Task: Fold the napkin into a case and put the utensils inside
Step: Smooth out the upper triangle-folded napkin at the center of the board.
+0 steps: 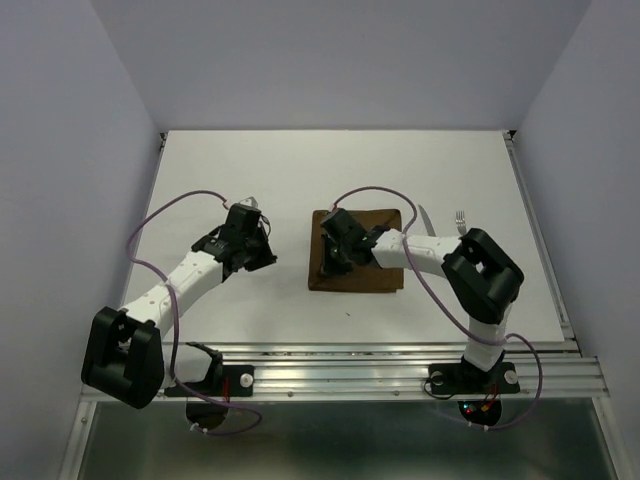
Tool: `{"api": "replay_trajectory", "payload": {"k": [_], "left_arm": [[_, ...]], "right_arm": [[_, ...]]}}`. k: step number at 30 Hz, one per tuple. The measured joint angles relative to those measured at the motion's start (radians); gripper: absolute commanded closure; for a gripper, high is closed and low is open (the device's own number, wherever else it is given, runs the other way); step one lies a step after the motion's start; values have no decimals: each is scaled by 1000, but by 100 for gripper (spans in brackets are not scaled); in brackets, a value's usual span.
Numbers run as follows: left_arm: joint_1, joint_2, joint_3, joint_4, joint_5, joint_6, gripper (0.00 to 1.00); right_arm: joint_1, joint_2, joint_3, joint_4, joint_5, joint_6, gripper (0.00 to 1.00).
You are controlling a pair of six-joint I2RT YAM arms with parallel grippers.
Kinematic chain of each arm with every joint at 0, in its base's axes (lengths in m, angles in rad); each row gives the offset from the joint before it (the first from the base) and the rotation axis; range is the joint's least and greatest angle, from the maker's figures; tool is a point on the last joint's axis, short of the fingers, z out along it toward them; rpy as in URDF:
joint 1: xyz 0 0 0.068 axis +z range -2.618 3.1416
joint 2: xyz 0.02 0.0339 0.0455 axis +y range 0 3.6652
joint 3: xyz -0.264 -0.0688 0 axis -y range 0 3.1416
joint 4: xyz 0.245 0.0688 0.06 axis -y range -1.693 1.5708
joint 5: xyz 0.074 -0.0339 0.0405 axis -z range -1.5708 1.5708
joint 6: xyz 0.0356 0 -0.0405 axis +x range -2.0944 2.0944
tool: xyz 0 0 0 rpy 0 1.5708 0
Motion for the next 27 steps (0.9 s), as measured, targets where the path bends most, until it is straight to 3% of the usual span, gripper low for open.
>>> {"api": "replay_trajectory", "payload": {"k": [7, 18, 27], "left_arm": [[9, -47, 0, -31, -13, 6, 100], [11, -47, 0, -38, 3, 10, 100], [-116, 0, 29, 16, 49, -14, 100]], "right_arm": [[6, 104, 43, 44, -8, 33, 98], [3, 48, 53, 13, 93, 28, 96], [-151, -35, 42, 11, 137, -3, 96]]}}
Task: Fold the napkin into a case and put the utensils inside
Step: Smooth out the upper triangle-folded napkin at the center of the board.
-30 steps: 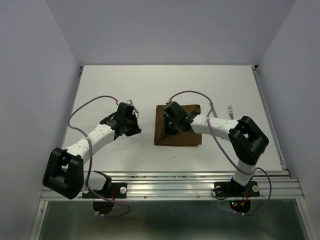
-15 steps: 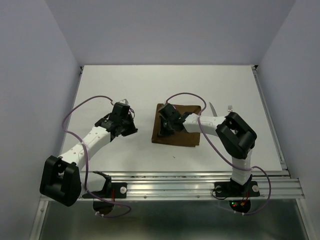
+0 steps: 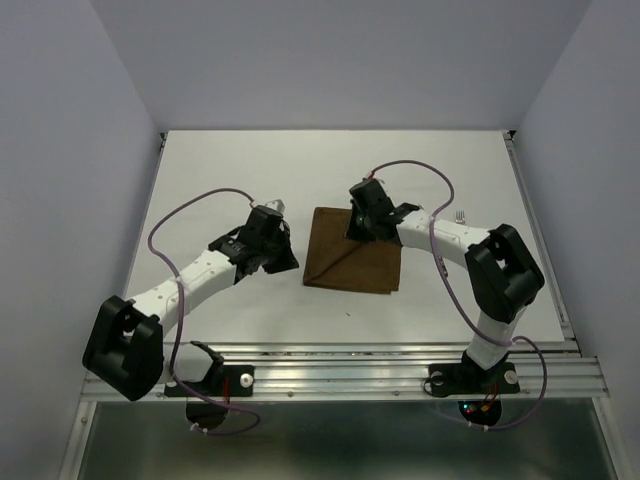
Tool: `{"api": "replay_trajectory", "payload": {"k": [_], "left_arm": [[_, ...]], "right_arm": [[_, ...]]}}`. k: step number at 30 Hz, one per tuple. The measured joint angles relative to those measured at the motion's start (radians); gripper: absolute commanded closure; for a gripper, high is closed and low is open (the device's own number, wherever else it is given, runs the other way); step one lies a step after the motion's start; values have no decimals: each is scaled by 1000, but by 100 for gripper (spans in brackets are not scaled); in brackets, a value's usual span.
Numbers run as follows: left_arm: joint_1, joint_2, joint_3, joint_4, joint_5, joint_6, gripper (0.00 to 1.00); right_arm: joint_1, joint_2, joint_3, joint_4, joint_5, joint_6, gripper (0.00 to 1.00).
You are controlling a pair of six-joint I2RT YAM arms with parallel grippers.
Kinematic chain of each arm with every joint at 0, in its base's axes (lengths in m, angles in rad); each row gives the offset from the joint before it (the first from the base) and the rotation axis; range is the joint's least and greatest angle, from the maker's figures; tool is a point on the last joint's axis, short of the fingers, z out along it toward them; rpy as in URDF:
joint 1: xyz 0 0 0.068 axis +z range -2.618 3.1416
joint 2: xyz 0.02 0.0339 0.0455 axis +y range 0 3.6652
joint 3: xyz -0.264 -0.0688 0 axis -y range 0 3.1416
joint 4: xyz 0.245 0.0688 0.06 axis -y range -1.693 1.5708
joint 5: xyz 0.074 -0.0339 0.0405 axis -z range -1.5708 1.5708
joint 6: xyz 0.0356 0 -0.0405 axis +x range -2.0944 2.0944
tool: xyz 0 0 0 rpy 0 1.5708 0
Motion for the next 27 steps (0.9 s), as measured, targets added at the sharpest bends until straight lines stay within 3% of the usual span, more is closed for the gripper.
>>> {"api": "replay_trajectory", "payload": {"k": [12, 27], "left_arm": [[-96, 200, 29, 149, 116, -18, 100], [-95, 334, 2, 214, 85, -13, 100]], "right_arm": [[-74, 74, 8, -16, -6, -47, 96], [-215, 113, 8, -23, -36, -93, 96]]}}
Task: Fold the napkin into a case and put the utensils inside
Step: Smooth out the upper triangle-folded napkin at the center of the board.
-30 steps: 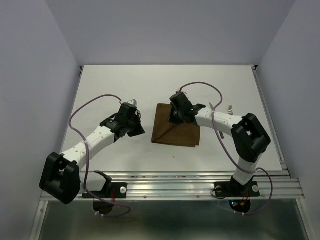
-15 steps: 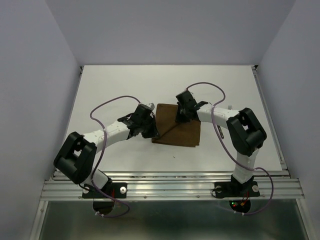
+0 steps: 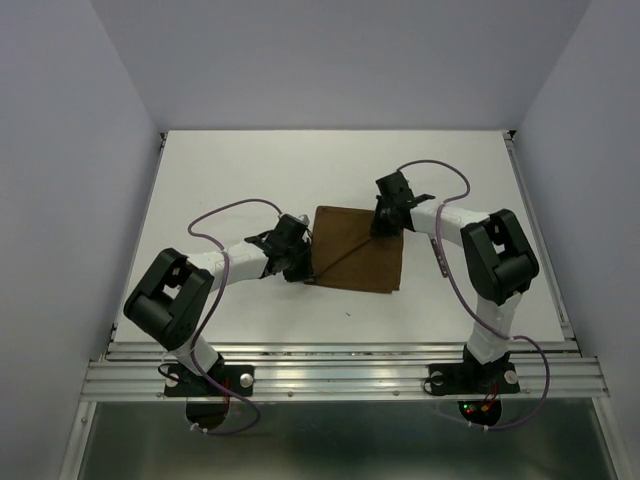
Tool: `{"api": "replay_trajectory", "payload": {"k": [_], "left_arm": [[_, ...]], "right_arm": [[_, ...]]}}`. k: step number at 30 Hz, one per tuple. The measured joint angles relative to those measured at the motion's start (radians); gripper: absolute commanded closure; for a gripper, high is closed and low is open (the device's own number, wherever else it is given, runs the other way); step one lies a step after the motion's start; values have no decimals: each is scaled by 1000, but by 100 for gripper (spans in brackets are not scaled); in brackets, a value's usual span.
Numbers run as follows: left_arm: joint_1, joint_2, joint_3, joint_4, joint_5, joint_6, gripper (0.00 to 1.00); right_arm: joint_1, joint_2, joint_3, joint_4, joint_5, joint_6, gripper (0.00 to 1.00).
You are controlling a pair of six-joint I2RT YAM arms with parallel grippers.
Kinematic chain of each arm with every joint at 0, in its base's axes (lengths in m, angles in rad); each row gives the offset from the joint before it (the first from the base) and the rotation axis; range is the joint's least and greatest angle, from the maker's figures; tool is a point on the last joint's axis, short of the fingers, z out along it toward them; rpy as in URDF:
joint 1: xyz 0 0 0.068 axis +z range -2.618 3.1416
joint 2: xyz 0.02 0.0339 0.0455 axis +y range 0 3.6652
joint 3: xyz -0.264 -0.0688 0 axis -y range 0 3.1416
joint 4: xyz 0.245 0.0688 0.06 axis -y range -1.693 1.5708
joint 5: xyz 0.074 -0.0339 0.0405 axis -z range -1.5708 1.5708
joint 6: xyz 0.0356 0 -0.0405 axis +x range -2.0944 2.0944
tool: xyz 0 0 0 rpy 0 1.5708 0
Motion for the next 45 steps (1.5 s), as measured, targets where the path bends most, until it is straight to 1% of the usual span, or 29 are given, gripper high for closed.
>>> {"api": "replay_trajectory", "payload": {"k": [7, 16, 23, 28, 32, 37, 45], "left_arm": [[0, 19, 0, 32, 3, 10, 100], [0, 19, 1, 33, 7, 24, 100], [0, 19, 2, 32, 8, 28, 100], [0, 19, 2, 32, 8, 30, 100], [0, 19, 2, 32, 8, 31, 100], [0, 20, 5, 27, 8, 32, 100], [0, 27, 15, 18, 8, 35, 100]], "right_arm": [[-67, 0, 33, -5, 5, -34, 96], [-128, 2, 66, -9, 10, -64, 96], [-143, 53, 136, -23, 38, -90, 96], [-143, 117, 170, -26, 75, -109, 97], [-143, 117, 179, -35, 77, -113, 97], [-143, 91, 175, -55, 77, -113, 95], [-143, -28, 151, -59, 93, -117, 95]]}}
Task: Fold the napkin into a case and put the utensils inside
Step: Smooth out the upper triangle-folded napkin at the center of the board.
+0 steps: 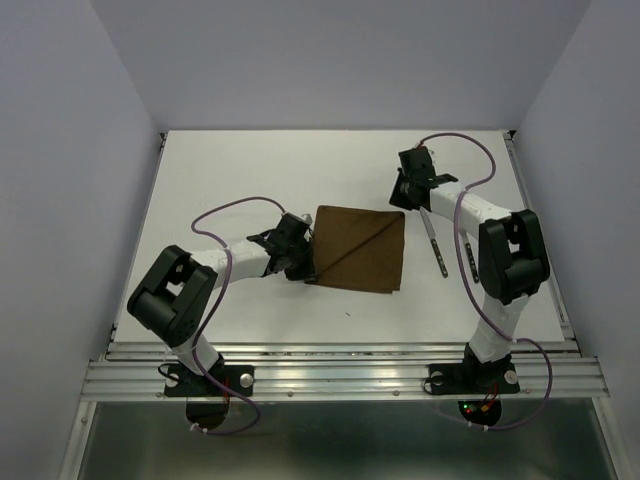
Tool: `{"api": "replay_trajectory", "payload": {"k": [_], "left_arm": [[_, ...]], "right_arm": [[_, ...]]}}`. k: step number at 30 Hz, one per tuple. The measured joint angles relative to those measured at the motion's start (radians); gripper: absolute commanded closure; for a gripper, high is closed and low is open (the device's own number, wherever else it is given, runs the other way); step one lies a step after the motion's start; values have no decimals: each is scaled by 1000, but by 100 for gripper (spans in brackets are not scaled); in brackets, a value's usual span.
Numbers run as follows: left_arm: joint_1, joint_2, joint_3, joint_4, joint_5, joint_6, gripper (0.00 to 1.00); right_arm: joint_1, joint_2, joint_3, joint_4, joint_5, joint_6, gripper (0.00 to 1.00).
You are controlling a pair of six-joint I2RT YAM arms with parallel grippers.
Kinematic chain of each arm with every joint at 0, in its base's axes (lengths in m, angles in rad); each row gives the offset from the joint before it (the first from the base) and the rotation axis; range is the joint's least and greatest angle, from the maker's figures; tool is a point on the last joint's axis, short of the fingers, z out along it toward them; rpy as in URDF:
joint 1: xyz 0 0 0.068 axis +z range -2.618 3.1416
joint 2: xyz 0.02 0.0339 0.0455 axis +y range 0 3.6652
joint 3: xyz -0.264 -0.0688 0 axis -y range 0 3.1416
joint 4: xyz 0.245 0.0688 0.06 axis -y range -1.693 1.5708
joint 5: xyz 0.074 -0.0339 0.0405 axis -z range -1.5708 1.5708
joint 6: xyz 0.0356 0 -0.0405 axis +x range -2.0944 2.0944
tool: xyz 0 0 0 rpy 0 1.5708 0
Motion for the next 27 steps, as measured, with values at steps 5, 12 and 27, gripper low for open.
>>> {"api": "replay_trajectory", "payload": {"k": [5, 12, 27], "left_arm": [[0, 0, 0, 0, 0, 0, 100], [0, 0, 0, 2, -1, 0, 100], [5, -158, 36, -105, -64, 14, 100]], "right_arm": [[0, 10, -47, 4, 16, 0, 96], [0, 90, -43, 23, 15, 0, 96], [53, -110, -45, 2, -65, 3, 91]]}}
